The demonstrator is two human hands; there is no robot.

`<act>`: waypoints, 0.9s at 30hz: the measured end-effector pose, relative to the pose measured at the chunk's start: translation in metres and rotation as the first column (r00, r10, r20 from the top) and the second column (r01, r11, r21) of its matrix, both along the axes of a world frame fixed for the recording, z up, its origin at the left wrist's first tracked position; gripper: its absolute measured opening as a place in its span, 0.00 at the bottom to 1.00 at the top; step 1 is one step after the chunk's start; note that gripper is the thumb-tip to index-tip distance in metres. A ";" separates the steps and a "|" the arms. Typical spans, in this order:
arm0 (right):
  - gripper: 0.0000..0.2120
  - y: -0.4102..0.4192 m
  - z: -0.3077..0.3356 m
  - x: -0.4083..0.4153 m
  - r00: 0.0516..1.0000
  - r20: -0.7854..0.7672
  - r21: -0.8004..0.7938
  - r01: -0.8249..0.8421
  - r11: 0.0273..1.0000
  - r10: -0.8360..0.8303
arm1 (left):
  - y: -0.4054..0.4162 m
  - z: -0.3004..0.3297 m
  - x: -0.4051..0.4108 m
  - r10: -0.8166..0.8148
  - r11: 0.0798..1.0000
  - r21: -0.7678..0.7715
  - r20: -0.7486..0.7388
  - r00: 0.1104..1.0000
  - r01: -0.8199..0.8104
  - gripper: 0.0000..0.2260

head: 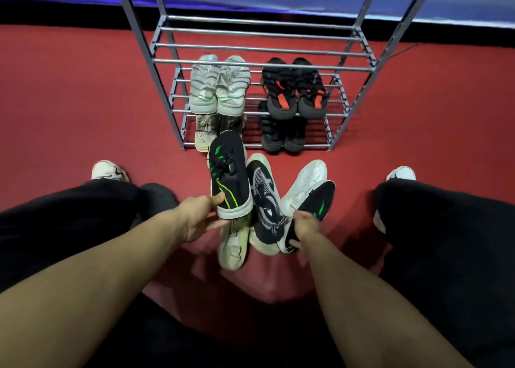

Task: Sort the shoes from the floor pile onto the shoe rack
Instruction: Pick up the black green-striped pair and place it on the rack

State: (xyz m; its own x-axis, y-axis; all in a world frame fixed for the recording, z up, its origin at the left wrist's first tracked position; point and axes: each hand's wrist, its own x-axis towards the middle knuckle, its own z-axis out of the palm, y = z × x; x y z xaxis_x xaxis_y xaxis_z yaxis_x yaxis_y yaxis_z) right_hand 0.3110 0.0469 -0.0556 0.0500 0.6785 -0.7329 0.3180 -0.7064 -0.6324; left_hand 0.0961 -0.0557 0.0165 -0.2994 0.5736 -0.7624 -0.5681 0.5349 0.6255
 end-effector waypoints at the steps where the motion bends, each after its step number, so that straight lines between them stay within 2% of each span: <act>1: 0.08 0.005 -0.008 0.005 0.996 0.084 0.058 0.029 0.998 -0.034 | 0.001 -0.003 0.000 -0.012 1.000 -0.003 -0.002 1.000 0.012 0.07; 3: 0.13 0.007 -0.021 0.011 0.981 0.142 0.058 0.124 0.991 -0.131 | 0.005 -0.007 0.001 -0.042 0.999 -0.008 -0.001 0.999 0.042 0.06; 5: 0.14 0.001 -0.029 0.010 0.978 0.049 -0.090 0.208 0.974 -0.205 | 0.008 -0.010 0.004 -0.064 0.998 -0.010 0.004 0.998 0.064 0.05; 6: 0.15 -0.001 -0.035 0.009 0.982 0.033 -0.142 0.190 0.972 -0.187 | 0.009 -0.012 0.006 -0.065 0.998 -0.009 0.005 0.998 0.065 0.06; 7: 0.17 -0.002 -0.042 0.010 0.994 0.077 -0.136 0.093 0.986 -0.083 | 0.010 -0.012 0.008 -0.059 0.998 -0.009 0.006 0.998 0.059 0.07; 8: 0.19 -0.003 -0.047 0.011 0.979 0.180 -0.079 -0.080 0.994 0.093 | 0.011 -0.012 0.009 -0.051 0.999 -0.011 0.005 0.999 0.051 0.09; 9: 0.20 -0.003 -0.054 0.012 0.914 0.327 -0.031 -0.244 0.969 0.240 | 0.012 -0.011 0.010 -0.042 0.999 -0.012 0.007 0.999 0.042 0.11; 10: 0.19 -0.003 -0.059 0.012 0.843 0.446 0.016 -0.344 0.939 0.301 | 0.012 -0.011 0.012 -0.037 0.999 -0.009 0.011 0.999 0.037 0.11; 11: 0.18 -0.005 -0.060 0.010 0.812 0.498 0.054 -0.378 0.924 0.303 | 0.013 -0.010 0.014 -0.037 0.999 -0.003 0.016 0.999 0.037 0.11; 14: 0.15 -0.006 -0.047 -0.002 0.873 0.478 0.269 -0.250 0.930 0.096 | 0.015 -0.006 0.012 -0.036 0.999 0.000 -0.002 0.999 0.036 0.09; 16: 0.11 -0.002 -0.030 -0.014 0.874 0.486 0.462 -0.238 0.854 -0.020 | 0.016 -0.006 0.008 -0.009 1.000 -0.005 -0.016 1.000 0.009 0.07; 19: 0.06 -0.004 -0.003 -0.039 0.844 0.536 0.650 -0.415 0.637 0.003 | 0.017 -0.004 0.003 0.025 1.000 0.004 -0.011 1.000 -0.025 0.03; 21: 0.05 -0.016 0.010 -0.058 0.772 0.631 0.644 -0.576 0.502 0.077 | 0.016 -0.002 -0.001 0.059 0.998 0.007 -0.013 0.998 -0.059 0.03; 24: 0.09 -0.042 0.003 -0.065 0.632 0.745 0.564 -0.768 0.303 0.215 | 0.013 -0.002 -0.005 0.105 0.994 0.012 -0.010 0.994 -0.105 0.05; 25: 0.08 -0.047 -0.005 -0.062 0.601 0.744 0.540 -0.798 0.266 0.293 | 0.012 -0.002 -0.007 0.117 0.993 0.009 -0.007 0.993 -0.117 0.06; 26: 0.07 -0.050 -0.016 -0.058 0.585 0.712 0.517 -0.811 0.274 0.389 | 0.011 -0.003 -0.008 0.125 0.992 0.004 -0.006 0.992 -0.125 0.07; 27: 0.08 -0.052 -0.024 -0.053 0.600 0.629 0.485 -0.800 0.354 0.494 | 0.010 -0.004 -0.008 0.131 0.991 -0.001 -0.003 0.991 -0.131 0.06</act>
State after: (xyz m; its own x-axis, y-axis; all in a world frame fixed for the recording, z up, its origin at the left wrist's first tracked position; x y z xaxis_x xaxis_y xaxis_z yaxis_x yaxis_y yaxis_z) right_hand 0.2584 -0.0053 -0.0798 -0.5252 0.8467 -0.0849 0.7452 0.4095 -0.5263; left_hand 0.0879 -0.0461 0.0125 -0.3737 0.5286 -0.7622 -0.6317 0.4567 0.6264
